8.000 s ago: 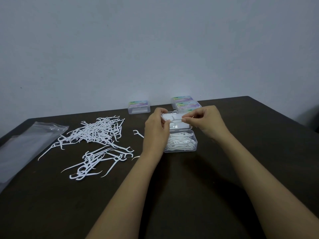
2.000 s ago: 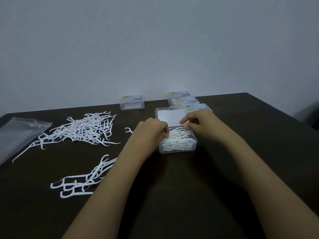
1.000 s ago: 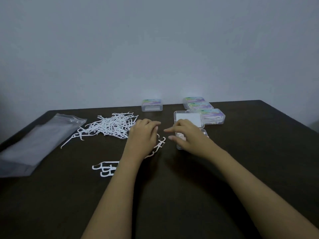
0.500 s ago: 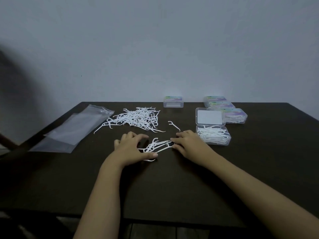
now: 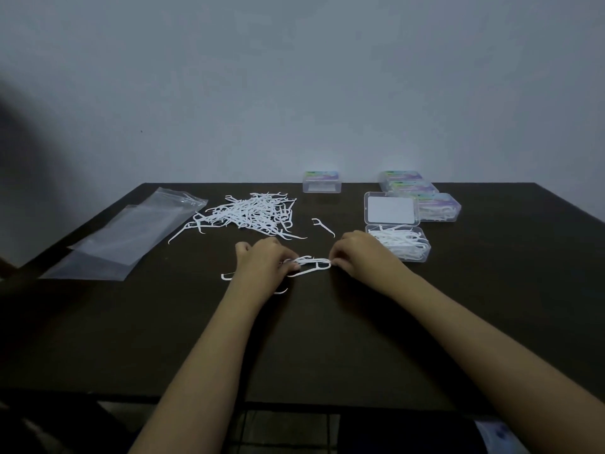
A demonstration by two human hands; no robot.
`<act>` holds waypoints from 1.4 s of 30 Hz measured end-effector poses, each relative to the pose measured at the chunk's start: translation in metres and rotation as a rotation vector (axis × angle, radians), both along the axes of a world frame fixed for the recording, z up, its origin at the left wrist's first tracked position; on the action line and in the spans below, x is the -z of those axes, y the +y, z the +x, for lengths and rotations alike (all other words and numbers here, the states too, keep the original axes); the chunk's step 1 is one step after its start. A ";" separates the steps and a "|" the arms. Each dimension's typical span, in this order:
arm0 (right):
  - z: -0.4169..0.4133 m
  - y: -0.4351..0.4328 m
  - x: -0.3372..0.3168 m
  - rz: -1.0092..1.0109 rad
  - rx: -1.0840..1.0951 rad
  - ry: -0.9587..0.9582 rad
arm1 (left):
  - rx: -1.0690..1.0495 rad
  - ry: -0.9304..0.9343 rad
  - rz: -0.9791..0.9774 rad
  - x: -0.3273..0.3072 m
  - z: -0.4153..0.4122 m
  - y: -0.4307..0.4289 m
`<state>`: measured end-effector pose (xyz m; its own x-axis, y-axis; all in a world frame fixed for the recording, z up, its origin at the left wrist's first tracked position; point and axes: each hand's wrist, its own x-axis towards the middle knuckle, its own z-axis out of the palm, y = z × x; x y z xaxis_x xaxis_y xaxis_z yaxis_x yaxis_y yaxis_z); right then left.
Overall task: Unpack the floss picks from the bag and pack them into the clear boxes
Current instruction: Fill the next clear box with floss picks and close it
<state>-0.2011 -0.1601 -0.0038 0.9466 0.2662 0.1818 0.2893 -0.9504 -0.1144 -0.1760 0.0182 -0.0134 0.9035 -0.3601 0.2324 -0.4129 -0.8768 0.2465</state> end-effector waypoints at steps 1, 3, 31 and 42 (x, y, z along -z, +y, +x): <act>0.000 0.000 -0.001 0.004 0.010 -0.005 | 0.001 -0.007 0.011 0.001 0.001 -0.001; -0.001 0.001 -0.002 -0.009 0.034 -0.003 | 0.008 -0.039 0.051 0.002 0.002 -0.002; -0.001 -0.095 -0.028 0.962 0.150 0.023 | 0.100 0.290 -0.961 -0.043 0.017 -0.075; 0.010 -0.103 -0.024 0.728 0.173 0.017 | 0.046 0.299 -1.286 -0.032 0.036 -0.137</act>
<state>-0.1913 -0.2630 0.0199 0.9683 -0.0690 0.2403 0.1350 -0.6646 -0.7349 -0.1404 -0.1186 0.0186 0.9723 -0.0653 0.2243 -0.2203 0.0634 0.9734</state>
